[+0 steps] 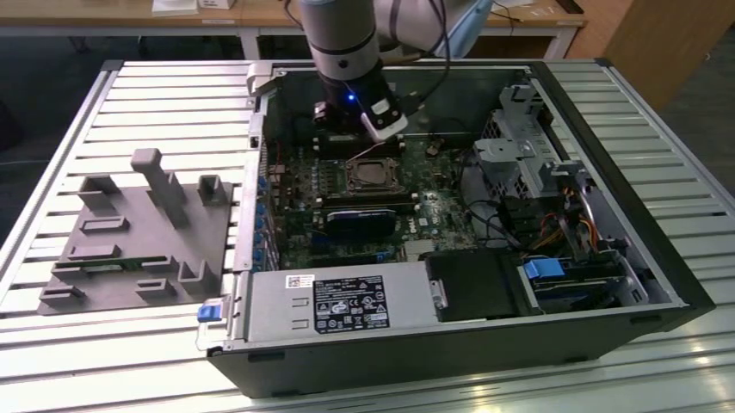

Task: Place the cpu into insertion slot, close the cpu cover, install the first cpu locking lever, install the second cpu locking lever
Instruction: 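Install the first cpu locking lever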

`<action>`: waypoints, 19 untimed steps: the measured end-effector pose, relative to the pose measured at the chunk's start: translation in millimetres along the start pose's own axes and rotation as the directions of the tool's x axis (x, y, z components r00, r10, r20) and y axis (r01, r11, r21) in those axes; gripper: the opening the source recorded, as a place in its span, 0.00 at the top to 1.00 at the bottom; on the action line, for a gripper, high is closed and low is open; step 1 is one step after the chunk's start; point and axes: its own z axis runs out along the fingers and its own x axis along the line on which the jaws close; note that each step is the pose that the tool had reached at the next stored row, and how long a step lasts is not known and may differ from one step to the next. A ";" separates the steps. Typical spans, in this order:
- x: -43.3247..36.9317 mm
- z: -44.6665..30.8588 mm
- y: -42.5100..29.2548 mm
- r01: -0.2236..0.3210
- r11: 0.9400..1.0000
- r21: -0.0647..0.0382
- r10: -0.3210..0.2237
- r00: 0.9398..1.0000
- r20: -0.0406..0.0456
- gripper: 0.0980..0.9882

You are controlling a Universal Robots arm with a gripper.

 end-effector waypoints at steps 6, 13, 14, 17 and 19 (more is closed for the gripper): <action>0.4 1.4 -0.3 -0.008 1.000 0.002 0.007 0.999 0.047 0.99; 1.1 4.9 -1.1 -0.109 0.994 0.019 0.108 0.991 0.075 0.99; 1.2 5.5 -1.1 -0.119 0.993 0.020 0.117 0.990 0.078 0.99; 1.8 7.8 0.3 -0.136 0.990 0.023 0.134 0.988 0.083 0.99; 2.2 9.3 2.2 -0.144 0.989 0.024 0.141 0.986 0.085 0.99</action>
